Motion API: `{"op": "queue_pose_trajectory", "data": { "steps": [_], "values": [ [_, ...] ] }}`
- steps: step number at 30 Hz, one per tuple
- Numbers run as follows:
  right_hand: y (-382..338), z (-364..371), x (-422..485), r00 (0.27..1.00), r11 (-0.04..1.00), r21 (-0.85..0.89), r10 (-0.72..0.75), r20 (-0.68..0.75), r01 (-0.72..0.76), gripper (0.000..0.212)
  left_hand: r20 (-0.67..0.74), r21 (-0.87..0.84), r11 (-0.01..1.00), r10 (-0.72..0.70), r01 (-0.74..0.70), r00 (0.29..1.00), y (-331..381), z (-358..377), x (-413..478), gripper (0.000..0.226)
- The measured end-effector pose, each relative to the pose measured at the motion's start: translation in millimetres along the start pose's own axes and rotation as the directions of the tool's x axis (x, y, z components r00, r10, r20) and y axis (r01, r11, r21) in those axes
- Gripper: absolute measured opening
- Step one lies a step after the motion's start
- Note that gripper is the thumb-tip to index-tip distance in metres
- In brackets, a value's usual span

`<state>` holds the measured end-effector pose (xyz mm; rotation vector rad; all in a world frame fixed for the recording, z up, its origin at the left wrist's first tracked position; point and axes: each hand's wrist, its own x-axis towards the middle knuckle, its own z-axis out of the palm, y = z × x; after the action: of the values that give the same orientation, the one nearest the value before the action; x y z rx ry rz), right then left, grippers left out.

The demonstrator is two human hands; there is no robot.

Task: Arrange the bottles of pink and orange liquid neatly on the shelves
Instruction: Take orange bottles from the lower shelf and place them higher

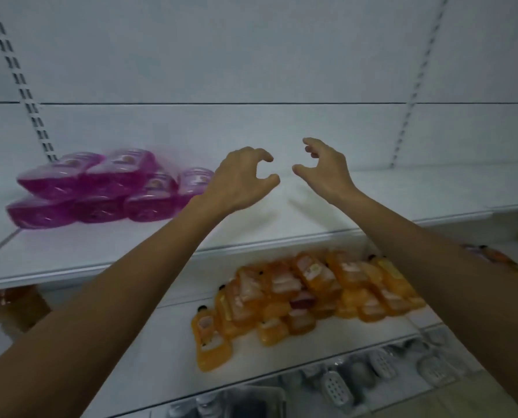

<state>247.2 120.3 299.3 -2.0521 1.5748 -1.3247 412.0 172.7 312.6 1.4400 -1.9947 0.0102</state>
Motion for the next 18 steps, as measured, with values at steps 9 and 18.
{"op": "queue_pose_trajectory", "data": {
  "steps": [9,18],
  "values": [
    [116.0,-143.2,-81.1,0.979,0.981,-0.068,0.175,-0.104,-0.183,0.055,0.17,-0.183,0.978,0.129,-0.098,0.977,133.0,115.0,-17.3,0.037],
    [219.4,-221.2,-137.7,0.902,0.907,-0.105,0.382,-0.202,-0.408,0.053,0.358,-0.325,0.945,0.162,-0.04,0.92,201.3,231.9,-29.5,0.035]
  ]
}}
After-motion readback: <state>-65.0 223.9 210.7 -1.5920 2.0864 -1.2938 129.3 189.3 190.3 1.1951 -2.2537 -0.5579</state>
